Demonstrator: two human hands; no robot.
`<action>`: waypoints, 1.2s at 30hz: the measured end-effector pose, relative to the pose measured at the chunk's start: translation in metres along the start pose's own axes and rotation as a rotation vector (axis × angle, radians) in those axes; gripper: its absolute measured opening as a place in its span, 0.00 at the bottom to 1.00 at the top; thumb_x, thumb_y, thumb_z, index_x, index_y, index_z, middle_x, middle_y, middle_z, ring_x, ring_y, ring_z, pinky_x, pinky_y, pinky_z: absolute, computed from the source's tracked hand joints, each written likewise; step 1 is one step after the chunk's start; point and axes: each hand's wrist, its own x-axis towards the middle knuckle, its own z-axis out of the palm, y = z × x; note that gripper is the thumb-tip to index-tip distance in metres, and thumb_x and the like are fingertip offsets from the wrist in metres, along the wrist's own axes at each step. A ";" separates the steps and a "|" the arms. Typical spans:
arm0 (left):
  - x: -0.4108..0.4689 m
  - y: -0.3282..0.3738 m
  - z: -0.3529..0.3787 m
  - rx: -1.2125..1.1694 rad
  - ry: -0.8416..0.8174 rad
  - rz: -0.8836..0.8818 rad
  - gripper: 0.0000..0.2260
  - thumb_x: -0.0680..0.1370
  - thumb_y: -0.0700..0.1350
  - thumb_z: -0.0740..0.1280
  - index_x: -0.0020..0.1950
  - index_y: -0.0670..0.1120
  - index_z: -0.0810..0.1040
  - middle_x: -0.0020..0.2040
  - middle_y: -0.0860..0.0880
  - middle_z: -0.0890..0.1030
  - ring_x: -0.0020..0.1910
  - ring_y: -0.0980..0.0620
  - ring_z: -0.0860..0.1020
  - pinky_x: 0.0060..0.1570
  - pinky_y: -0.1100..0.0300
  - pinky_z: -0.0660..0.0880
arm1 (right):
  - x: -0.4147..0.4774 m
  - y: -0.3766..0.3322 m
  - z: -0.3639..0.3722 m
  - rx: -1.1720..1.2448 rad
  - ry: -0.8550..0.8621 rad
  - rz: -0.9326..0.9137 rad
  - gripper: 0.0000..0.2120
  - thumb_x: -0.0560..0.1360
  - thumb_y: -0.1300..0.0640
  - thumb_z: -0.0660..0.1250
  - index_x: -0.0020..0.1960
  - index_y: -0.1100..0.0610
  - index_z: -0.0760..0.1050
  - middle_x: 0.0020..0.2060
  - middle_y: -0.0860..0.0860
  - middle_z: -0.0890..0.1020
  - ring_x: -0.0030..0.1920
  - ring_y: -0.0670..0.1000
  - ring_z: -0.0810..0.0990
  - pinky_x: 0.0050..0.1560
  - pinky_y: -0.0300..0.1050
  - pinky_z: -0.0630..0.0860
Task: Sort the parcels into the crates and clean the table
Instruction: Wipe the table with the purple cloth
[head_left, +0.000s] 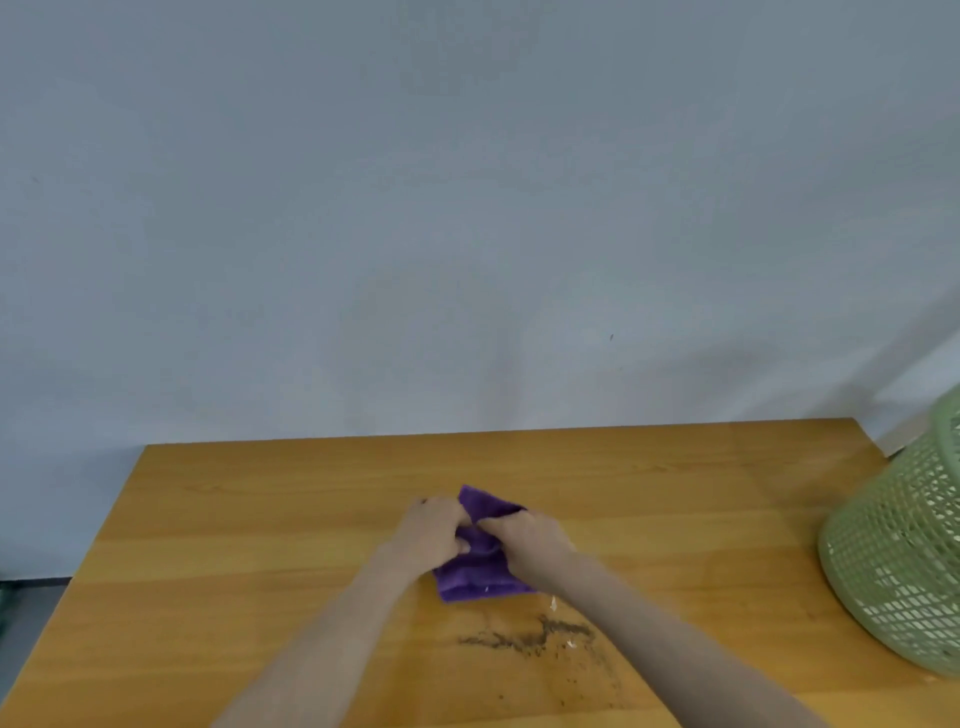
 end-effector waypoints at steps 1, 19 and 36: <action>0.009 0.003 -0.007 -0.013 0.019 0.006 0.09 0.76 0.45 0.65 0.55 0.48 0.80 0.53 0.48 0.81 0.59 0.47 0.75 0.61 0.55 0.63 | 0.007 0.008 -0.009 -0.008 0.012 0.014 0.17 0.76 0.65 0.56 0.61 0.53 0.72 0.53 0.55 0.81 0.53 0.60 0.79 0.48 0.53 0.75; 0.071 0.022 0.055 -0.035 0.011 0.064 0.26 0.81 0.40 0.57 0.77 0.47 0.52 0.78 0.50 0.51 0.77 0.51 0.49 0.73 0.53 0.56 | 0.033 0.082 0.043 0.026 -0.170 0.178 0.35 0.74 0.39 0.41 0.78 0.51 0.44 0.77 0.49 0.48 0.77 0.53 0.46 0.75 0.49 0.43; 0.029 0.052 0.063 0.112 -0.180 0.042 0.28 0.80 0.34 0.55 0.78 0.45 0.51 0.78 0.49 0.50 0.77 0.47 0.50 0.69 0.51 0.64 | -0.010 0.065 0.052 0.034 -0.221 0.126 0.24 0.83 0.52 0.48 0.78 0.52 0.48 0.77 0.49 0.51 0.76 0.53 0.50 0.75 0.49 0.48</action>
